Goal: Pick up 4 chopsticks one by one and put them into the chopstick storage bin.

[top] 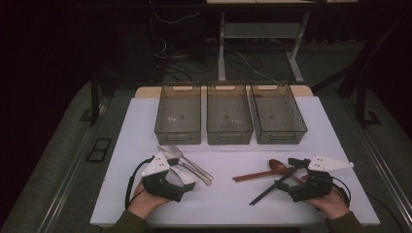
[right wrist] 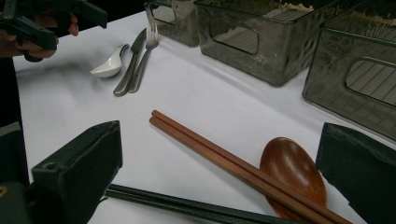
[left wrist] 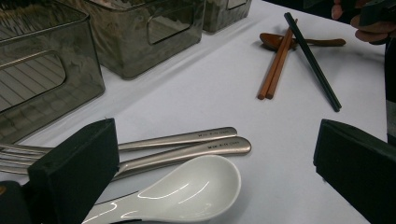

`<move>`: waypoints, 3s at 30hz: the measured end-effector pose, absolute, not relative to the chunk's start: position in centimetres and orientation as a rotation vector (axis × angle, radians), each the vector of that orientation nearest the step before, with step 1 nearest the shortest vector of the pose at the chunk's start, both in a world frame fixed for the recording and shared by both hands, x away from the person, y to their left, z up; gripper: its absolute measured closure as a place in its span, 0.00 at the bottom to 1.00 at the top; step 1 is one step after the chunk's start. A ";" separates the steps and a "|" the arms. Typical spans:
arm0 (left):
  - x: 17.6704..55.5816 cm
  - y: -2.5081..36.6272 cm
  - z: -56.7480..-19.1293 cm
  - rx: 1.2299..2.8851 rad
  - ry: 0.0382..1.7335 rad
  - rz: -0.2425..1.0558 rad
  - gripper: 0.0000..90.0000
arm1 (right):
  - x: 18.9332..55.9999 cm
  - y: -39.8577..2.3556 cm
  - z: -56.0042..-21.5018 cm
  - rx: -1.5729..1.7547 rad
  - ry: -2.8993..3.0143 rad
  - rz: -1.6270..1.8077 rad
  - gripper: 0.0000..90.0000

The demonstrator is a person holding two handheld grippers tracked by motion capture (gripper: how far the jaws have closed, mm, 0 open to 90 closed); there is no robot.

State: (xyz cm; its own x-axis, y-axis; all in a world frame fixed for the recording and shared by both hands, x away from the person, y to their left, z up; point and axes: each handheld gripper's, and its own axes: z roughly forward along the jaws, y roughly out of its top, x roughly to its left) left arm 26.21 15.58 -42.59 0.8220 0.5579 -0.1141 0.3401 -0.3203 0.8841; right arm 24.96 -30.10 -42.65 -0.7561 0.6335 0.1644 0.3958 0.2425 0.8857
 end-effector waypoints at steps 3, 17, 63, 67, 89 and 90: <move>26.2 15.5 -42.6 1.939 0.666 0.253 0.00 | 24.9 -30.1 -42.6 0.964 2.284 1.522 0.00; 25.8 15.1 -42.4 1.949 0.650 0.253 0.00 | 25.3 -29.5 -41.5 0.850 2.363 1.432 0.00; 26.0 15.4 -42.8 1.949 0.668 0.230 0.00 | 28.4 -27.4 -41.5 0.451 2.835 0.875 0.33; 26.0 15.4 -42.9 1.952 0.666 0.230 0.00 | 28.5 -27.3 -41.7 0.416 2.854 0.854 0.34; 26.1 15.4 -43.0 1.966 0.667 0.223 0.00 | 28.5 -27.2 -42.6 0.311 2.873 0.761 0.43; 26.1 15.4 -43.0 1.971 0.667 0.222 0.00 | 28.5 -27.2 -42.7 0.310 2.876 0.756 0.44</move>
State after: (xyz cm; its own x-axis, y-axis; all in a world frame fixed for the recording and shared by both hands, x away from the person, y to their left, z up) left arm 26.11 15.37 -43.03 0.8310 0.5416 -0.1265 0.3576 -0.3461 0.8674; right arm 28.54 -27.16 -42.71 -0.9670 0.2368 -0.0934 0.1603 0.8515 0.4993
